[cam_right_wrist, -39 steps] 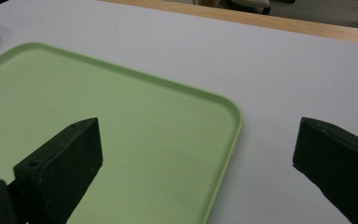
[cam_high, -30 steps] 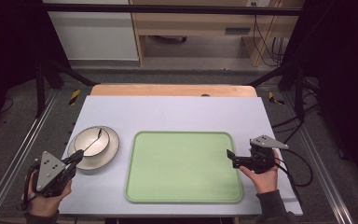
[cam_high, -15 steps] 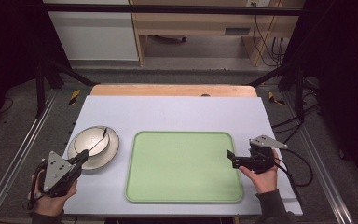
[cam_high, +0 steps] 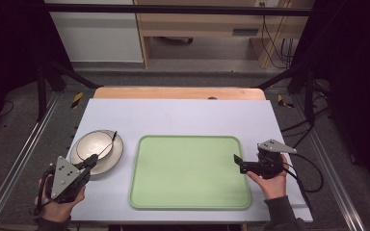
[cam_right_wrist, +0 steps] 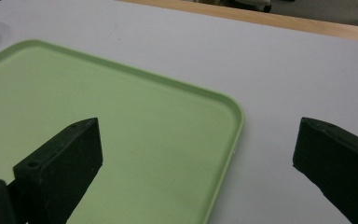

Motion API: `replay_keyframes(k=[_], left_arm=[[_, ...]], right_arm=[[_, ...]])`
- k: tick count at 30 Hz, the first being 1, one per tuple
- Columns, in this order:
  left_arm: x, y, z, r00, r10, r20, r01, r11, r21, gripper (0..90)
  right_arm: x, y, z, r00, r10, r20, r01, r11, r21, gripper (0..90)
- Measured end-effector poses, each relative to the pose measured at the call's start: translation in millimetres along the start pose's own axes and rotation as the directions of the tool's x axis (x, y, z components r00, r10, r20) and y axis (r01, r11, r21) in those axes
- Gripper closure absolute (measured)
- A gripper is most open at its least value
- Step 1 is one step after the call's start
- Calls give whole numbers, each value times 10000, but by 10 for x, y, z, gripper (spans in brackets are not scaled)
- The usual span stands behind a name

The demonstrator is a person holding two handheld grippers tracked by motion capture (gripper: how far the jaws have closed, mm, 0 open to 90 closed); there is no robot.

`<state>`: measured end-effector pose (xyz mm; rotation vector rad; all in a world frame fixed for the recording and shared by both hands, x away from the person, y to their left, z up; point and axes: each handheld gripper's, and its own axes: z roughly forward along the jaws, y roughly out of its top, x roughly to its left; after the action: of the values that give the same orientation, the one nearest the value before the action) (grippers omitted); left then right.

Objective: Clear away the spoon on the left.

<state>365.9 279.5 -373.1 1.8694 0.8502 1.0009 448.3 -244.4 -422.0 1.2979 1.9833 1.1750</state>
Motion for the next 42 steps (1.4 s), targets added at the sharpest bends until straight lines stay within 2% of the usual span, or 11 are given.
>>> replay_keyframes(k=[20, 26, 29, 31, 42], left_arm=[[-197, 40, 194, 9969, 510, 591, -524, 9984, 234, 887], [-265, 40, 260, 9946, 729, 738, -757, 9965, 357, 887], [-309, 30, 306, 9925, 730, 982, -773, 9962, 410, 887], [-346, 23, 342, 9913, 878, 983, -932, 9943, 522, 887], [-449, -33, 471, 9867, 1039, 1247, -1149, 9898, 845, 887]], right_arm=[[-4, 1, -4, 10000, -4, 26, 4, 10000, -17, 17], [-4, 1, -2, 10000, -13, 19, 13, 10000, -12, 16], [-3, 0, -2, 10000, -21, 12, 21, 10000, -9, 17], [-4, 0, -2, 10000, -16, 16, 16, 10000, -6, 16], [-2, 0, -2, 10000, -19, -6, 19, 10000, 10, 16]])
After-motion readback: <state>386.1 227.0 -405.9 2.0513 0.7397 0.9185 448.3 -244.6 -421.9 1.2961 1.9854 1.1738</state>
